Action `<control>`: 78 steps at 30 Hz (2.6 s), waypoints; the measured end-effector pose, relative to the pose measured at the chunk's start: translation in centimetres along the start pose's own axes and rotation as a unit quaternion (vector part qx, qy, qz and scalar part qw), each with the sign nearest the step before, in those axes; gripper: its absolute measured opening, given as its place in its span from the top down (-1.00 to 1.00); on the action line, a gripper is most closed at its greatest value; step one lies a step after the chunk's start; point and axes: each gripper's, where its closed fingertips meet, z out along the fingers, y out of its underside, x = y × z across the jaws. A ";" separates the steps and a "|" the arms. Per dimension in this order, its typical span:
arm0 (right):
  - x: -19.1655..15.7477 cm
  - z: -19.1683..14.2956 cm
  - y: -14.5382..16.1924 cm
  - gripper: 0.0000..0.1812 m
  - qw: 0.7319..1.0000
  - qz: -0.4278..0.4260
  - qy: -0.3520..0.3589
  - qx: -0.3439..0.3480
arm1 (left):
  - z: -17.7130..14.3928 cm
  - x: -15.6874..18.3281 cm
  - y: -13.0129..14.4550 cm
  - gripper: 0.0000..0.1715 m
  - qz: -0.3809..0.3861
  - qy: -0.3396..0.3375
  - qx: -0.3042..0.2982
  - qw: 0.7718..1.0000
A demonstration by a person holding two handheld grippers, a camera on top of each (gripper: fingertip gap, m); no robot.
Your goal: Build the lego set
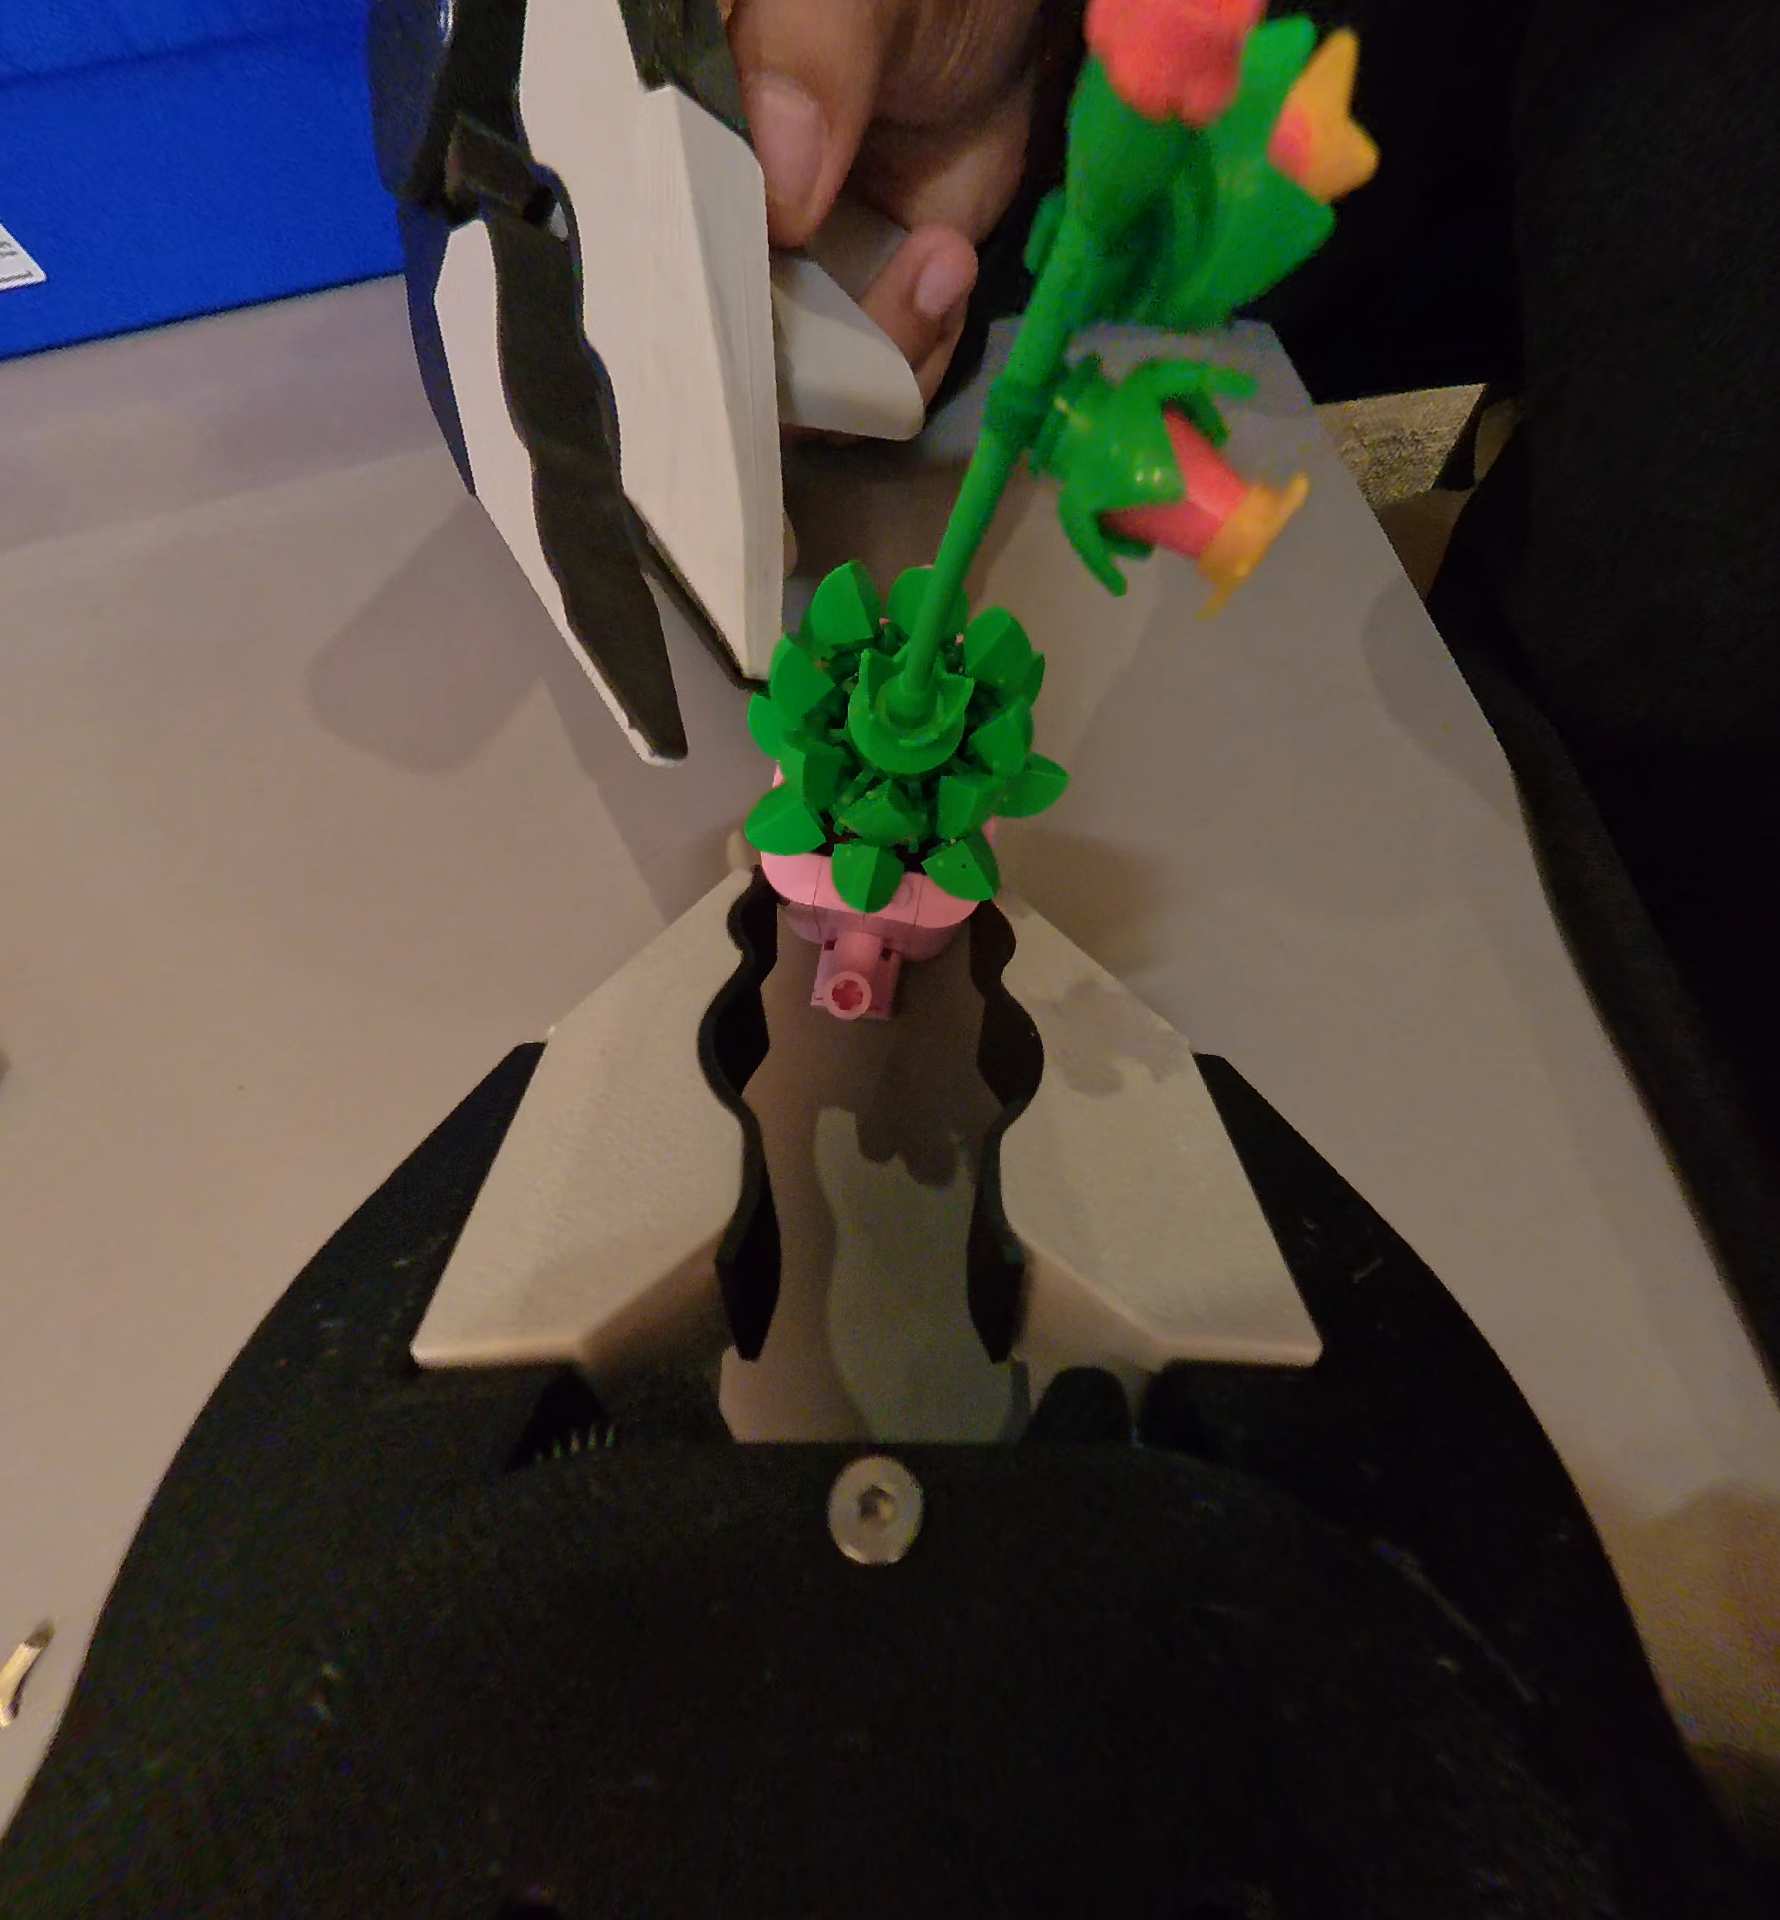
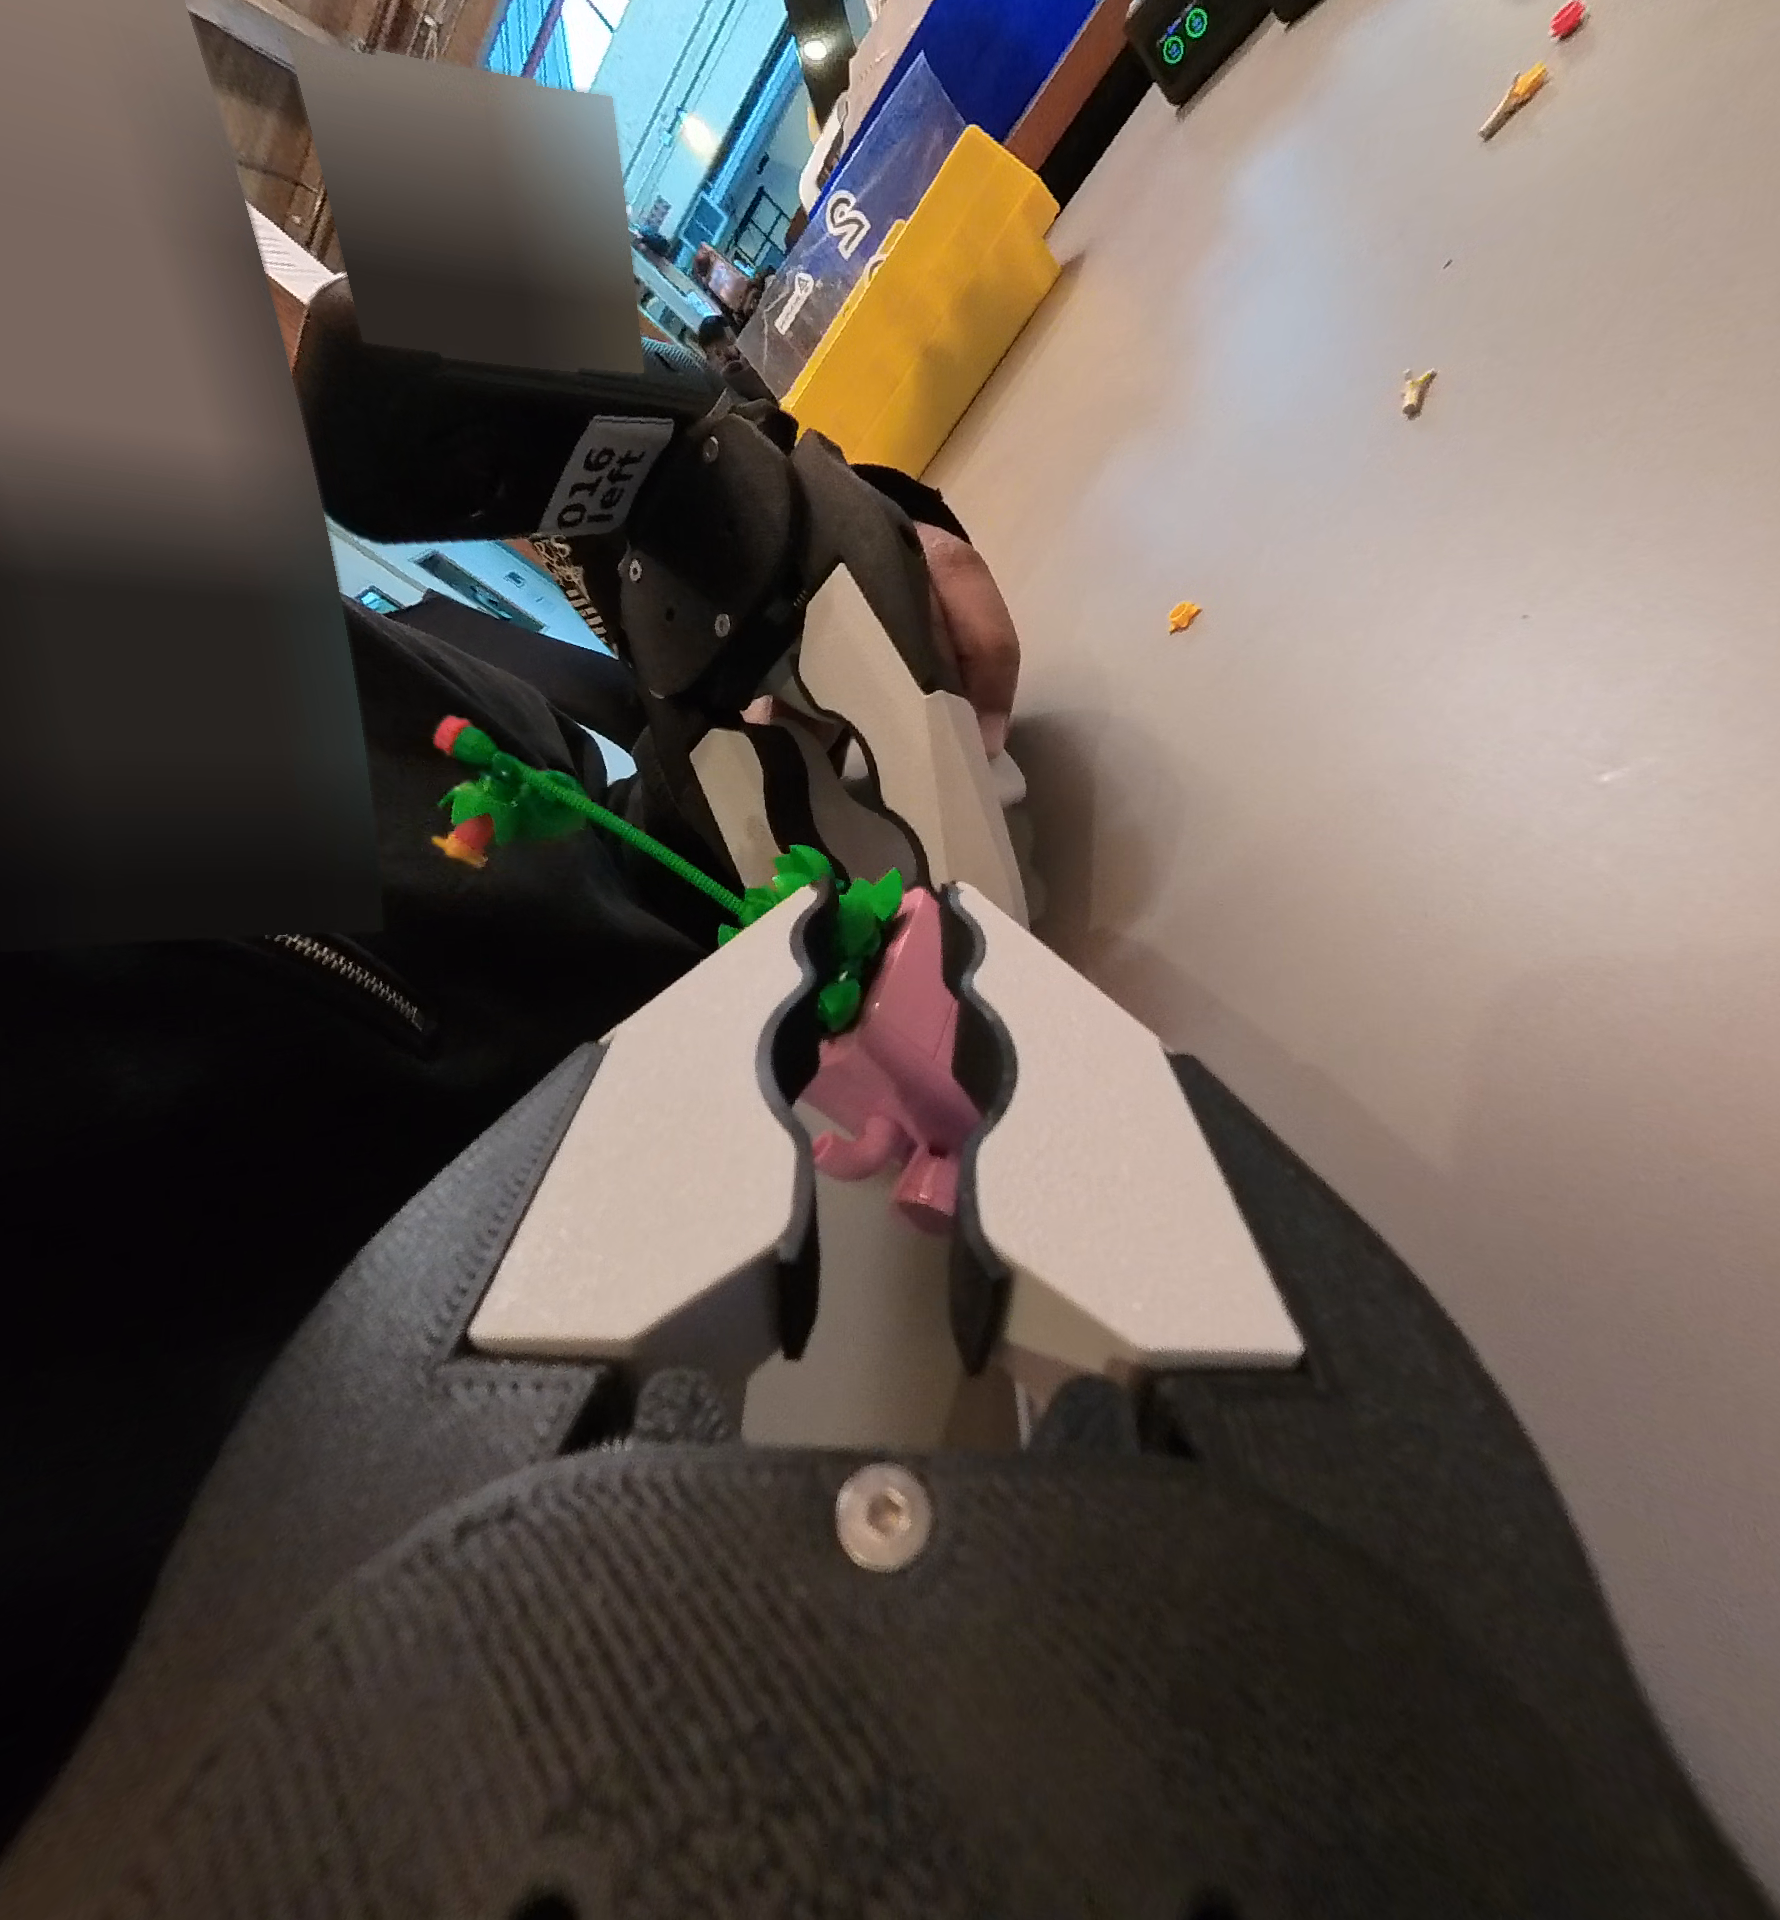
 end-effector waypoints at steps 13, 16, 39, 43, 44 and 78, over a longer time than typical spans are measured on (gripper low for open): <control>0.3 0.2 0.3 0.85 1.000 0.007 0.005 -0.010 | 0.1 0.2 -0.1 0.60 0.000 0.000 0.001 1.000; 0.5 0.2 0.5 0.83 1.000 0.006 0.013 -0.016 | 0.1 0.2 0.0 0.60 -0.003 0.001 0.000 1.000; 0.9 0.1 0.4 0.83 1.000 0.010 0.020 -0.014 | 0.2 0.2 -0.1 0.60 0.010 -0.010 -0.007 1.000; 0.9 -0.3 -0.4 0.79 1.000 0.004 0.017 0.013 | 0.2 0.1 0.0 0.59 0.004 -0.008 -0.005 1.000; 0.9 -0.4 -0.6 0.78 1.000 0.001 0.018 0.019 | 0.2 0.1 0.0 0.59 0.001 -0.007 -0.005 1.000; 0.3 0.0 -1.5 0.66 0.911 -0.348 0.221 0.028 | -2.4 -4.1 2.0 0.58 -0.046 -0.090 -0.009 0.995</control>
